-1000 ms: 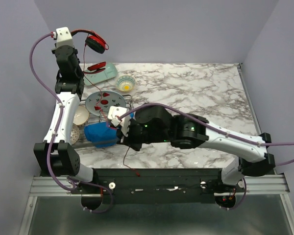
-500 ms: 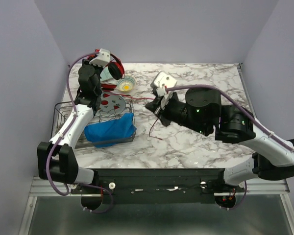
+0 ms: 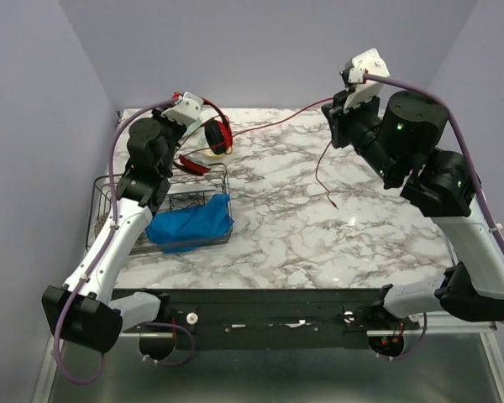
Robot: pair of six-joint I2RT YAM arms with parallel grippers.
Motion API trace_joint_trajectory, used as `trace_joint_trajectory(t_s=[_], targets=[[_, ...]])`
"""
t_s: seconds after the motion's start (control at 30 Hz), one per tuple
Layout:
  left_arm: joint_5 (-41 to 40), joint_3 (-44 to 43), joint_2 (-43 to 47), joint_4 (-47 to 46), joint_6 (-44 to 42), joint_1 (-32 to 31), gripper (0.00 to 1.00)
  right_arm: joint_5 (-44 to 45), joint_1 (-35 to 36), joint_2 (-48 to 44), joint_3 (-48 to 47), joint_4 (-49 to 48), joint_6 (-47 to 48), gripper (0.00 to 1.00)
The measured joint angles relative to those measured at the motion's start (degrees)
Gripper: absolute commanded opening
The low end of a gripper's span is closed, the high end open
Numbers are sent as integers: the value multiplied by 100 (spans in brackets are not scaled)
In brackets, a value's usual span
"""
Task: Wrap the headphones
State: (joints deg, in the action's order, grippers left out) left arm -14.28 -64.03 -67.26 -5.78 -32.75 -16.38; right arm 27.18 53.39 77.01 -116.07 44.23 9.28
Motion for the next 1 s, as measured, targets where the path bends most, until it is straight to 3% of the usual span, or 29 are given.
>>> trace_joint_trajectory(t_s=[0.27, 0.53, 0.77, 1.0], targets=[[319, -514, 0, 656, 538, -15, 0, -96, -420, 267, -273, -348, 149, 1], [1491, -852, 101, 2149, 1084, -195, 0, -208, -1045, 614, -299, -476, 190, 1], [2413, -1156, 485, 3128, 1569, -249, 0, -391, -2004, 697, -382, -553, 120, 1], [2778, -1436, 675, 3460, 2170, -271, 0, -1014, -3053, 490, 531, -693, -179, 1]])
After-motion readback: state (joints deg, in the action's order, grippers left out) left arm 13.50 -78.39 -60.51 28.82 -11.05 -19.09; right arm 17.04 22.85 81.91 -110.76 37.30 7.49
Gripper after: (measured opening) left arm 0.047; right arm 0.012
